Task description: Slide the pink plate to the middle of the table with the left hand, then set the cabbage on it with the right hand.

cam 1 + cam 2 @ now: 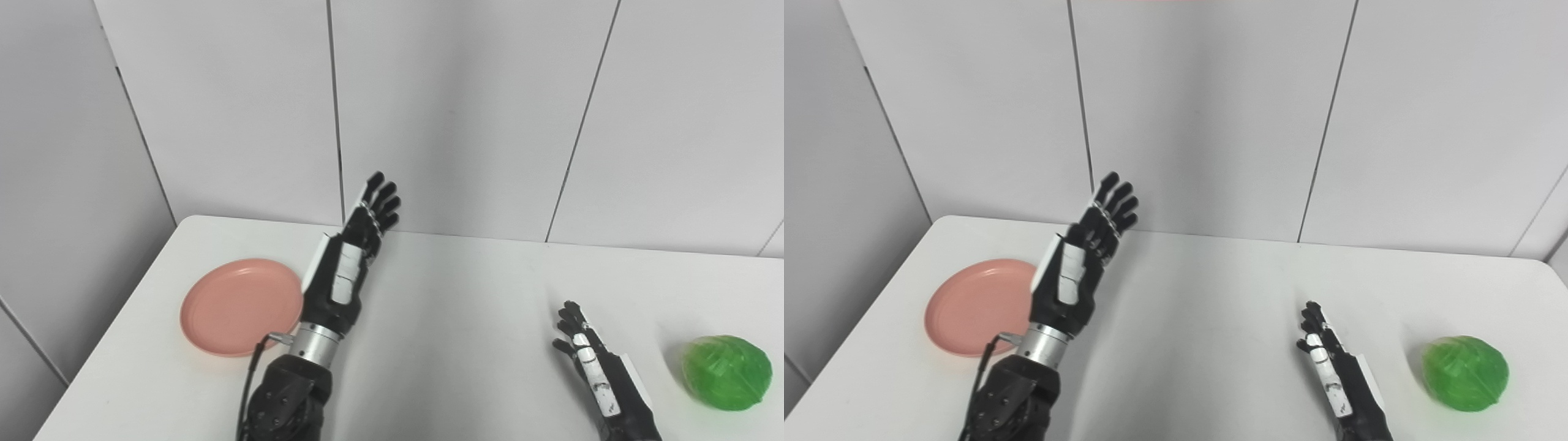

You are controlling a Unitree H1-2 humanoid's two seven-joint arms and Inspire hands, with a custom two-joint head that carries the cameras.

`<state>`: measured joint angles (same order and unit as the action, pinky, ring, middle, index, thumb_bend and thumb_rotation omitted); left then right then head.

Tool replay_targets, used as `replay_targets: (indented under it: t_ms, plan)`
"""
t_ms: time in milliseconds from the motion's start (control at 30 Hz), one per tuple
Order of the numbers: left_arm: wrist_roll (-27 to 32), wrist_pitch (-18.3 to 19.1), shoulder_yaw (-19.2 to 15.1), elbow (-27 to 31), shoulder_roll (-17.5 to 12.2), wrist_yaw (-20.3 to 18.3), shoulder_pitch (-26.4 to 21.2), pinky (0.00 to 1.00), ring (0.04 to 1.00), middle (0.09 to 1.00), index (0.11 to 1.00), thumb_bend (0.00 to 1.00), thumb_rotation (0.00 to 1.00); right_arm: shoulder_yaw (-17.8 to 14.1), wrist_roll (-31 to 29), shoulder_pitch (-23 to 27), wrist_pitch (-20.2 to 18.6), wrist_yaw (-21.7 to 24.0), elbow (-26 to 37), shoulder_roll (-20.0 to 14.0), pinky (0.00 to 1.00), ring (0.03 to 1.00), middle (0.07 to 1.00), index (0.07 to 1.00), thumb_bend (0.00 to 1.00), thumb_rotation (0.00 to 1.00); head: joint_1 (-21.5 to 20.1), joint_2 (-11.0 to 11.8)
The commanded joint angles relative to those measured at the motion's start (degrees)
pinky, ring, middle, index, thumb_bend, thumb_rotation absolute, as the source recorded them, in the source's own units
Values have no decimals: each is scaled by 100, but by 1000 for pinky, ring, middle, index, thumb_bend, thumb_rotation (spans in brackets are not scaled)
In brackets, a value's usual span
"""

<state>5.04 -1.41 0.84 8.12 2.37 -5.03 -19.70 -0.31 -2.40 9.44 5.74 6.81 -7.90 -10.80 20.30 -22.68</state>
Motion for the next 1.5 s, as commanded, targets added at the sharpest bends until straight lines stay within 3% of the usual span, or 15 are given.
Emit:
replay_targets:
  t_ms: [0,267,500,800,1033,1467]
  plan:
    - [-17,-13,-127,264,-104,103,-202,969,949,966,970,882,996,-56,22,18,12,30,-95,-112,965,951,956,968,380,1000,21,7]
    - [164,-244,-597,281,-383,248,-205,960,936,952,951,862,965,-103,-200,-10,-223,116,71,-84,1000,987,982,991,334,1000,220,57]
    - [371,-157,-990,301,-771,306,-208,980,971,977,972,866,979,-95,-222,-46,-330,111,267,-44,1000,997,991,1000,287,1000,278,41]
    - [491,-253,-1429,126,-1002,534,-239,966,965,973,975,852,987,-88,-186,-104,-571,111,502,-54,1000,997,996,1000,260,1000,384,32]
    - [405,-343,-1727,-187,-1099,848,-311,947,949,963,957,850,974,-124,-278,-103,-475,149,446,-37,1000,1000,1000,1000,266,1000,510,26]
    - [635,-615,-1994,-1087,-1340,862,-497,959,953,967,963,876,984,-98,-275,-117,-645,172,615,-70,1000,1000,1000,1000,308,1000,591,10]
